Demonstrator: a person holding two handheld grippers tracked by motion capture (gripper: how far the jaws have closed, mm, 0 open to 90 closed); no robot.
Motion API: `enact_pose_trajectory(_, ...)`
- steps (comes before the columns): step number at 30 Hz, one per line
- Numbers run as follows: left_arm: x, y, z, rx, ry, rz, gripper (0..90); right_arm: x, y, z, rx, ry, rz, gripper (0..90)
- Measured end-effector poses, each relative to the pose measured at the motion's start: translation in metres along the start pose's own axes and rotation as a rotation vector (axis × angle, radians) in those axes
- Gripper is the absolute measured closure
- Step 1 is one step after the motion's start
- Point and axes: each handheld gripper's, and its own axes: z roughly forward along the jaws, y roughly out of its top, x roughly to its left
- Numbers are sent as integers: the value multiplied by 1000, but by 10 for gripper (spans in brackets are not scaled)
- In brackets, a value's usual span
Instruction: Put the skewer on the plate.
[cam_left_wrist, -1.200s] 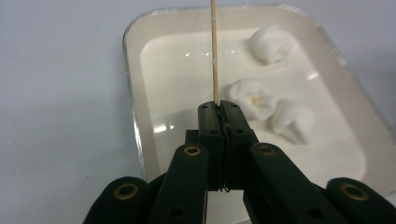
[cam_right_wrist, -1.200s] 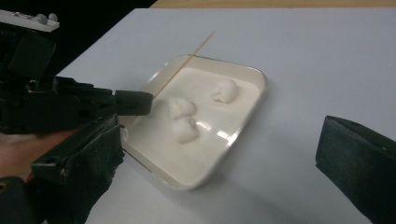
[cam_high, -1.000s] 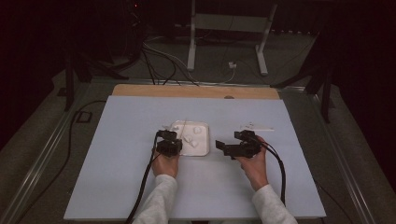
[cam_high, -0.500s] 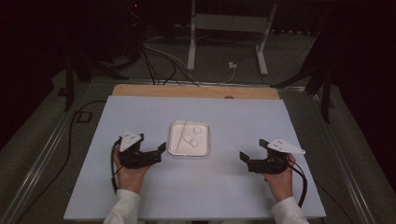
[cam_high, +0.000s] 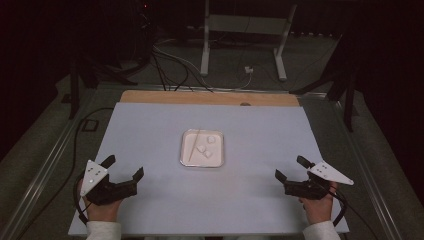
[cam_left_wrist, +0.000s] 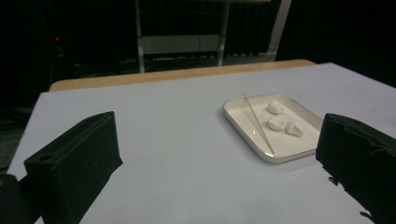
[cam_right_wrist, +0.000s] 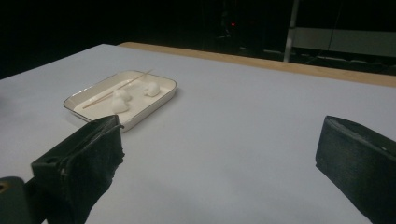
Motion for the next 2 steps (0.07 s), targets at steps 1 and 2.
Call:
enact_pose_trajectory(1,1,-1,0,2,4,-1,8,-1,-1,-1,1,-3,7,3)
enact_pose_trajectory(2,2,-1,0,3,6,-3,7,-2,-2,-2,6,-8,9,3)
